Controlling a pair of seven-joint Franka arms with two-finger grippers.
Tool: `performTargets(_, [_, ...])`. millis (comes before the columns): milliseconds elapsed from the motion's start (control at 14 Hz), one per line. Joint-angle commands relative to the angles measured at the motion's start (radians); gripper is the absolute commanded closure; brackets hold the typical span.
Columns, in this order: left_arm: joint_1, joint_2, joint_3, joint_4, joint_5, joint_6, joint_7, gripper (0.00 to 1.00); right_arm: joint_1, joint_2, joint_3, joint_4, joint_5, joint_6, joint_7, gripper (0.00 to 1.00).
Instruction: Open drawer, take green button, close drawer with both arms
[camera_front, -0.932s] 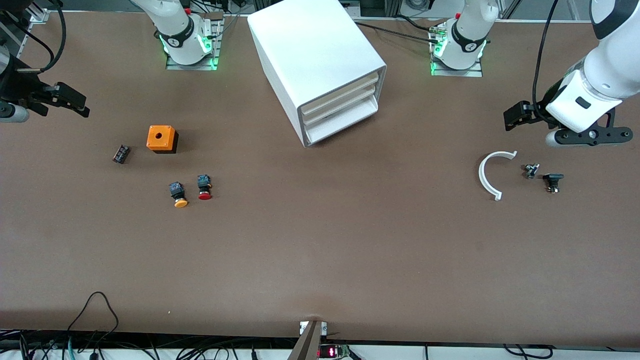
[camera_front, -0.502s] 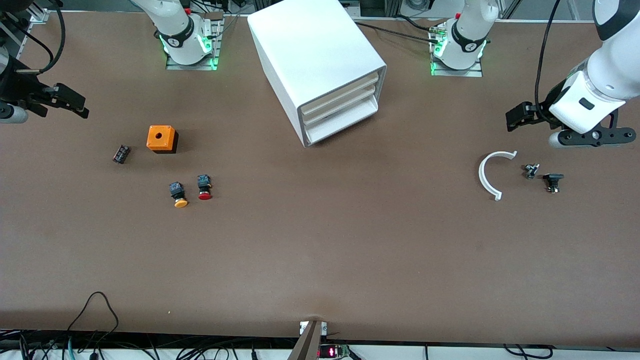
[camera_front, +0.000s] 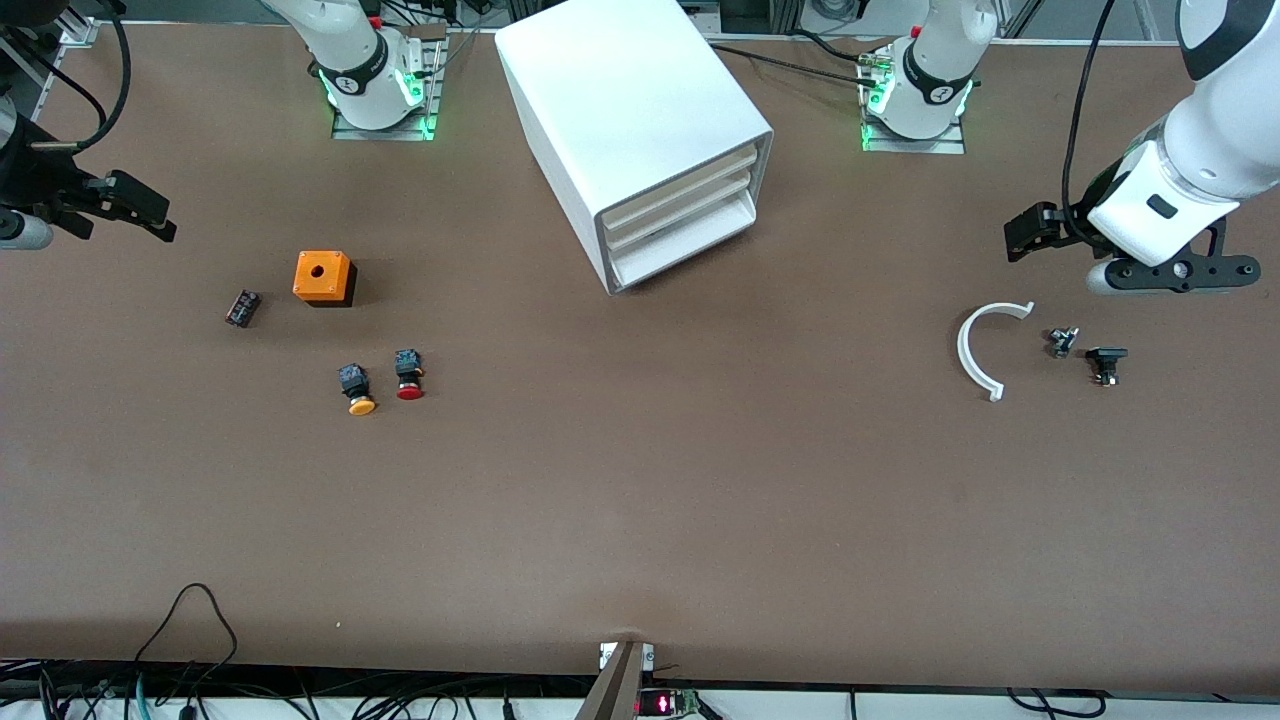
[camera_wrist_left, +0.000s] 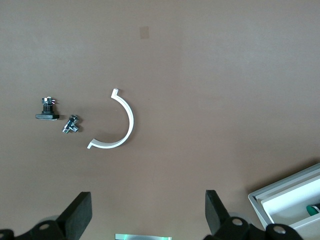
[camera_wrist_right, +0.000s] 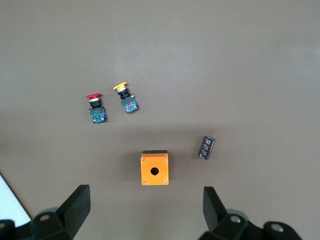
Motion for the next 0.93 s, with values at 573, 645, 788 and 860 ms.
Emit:
performTargets(573, [0.004,0.039,-0.014,0.073,-0.02,-0.024,0.013,0.0,0.038,0.11,0.013,0.064,0.004,-0.003,0.0,0.0])
performTargets(645, [0.009,0.04,-0.012,0.073,-0.02,-0.023,0.015,0.0,0.044,0.119,0.013,0.064,0.005,0.0,0.0,0.0])
performTargets(788, [0.012,0.051,-0.007,0.073,-0.02,-0.023,0.015,0.0,0.057,0.139,0.013,0.064,0.007,0.004,0.0,0.0])
performTargets(860, [0.01,0.051,-0.007,0.073,-0.02,-0.023,0.013,0.0,0.06,0.151,0.014,0.064,0.008,0.013,0.0,0.0])
